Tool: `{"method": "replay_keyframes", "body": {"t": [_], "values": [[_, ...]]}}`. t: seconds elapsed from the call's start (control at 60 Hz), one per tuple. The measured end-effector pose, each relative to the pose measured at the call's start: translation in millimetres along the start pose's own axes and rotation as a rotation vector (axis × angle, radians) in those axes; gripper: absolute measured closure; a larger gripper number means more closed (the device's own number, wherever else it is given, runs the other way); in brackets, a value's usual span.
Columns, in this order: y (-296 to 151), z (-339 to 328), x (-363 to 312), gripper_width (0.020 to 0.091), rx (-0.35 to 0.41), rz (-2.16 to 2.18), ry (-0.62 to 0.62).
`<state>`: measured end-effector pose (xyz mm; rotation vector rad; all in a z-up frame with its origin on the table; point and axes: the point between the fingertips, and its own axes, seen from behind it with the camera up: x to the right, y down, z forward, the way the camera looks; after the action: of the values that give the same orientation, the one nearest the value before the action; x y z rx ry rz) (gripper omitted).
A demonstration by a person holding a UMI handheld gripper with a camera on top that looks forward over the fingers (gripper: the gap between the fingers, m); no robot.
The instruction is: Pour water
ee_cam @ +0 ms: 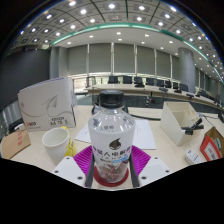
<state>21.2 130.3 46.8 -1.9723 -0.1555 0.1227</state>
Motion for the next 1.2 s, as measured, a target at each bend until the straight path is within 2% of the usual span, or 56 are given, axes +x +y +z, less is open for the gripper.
{"method": "replay_keyframes", "body": {"t": [0.033,0.05,0.117,0.133,0.167,0.4,0.633,0.917,1.2], "values": [[6.6,0.8,0.3,0.0539,-0.021,-0.016,-0.006],[10.4,1.6,0.9,0.0503,-0.036,-0.023,-0.003],[29.0,-0.4,-0.7,0.0257,-0.118,-0.030,-0.004],[30.0,-1.5,-1.1,0.0234,-0.125,-0.025,-0.004],[31.1,-5.1,2.6,0.0249,-0.125,-0.007,0.003],[18.2,-67.9,6.0,0.0241,-0.199,0.040,0.075],[-18.8,-193.6,-23.1,0.0238,-0.292,-0.017,0.153],[-36.5,-334.3,-86.1,0.0241,-0.293,-0.043,0.187],[-25.4,-381.7,-112.0,0.0240,-0.280,-0.026,0.200]]}}
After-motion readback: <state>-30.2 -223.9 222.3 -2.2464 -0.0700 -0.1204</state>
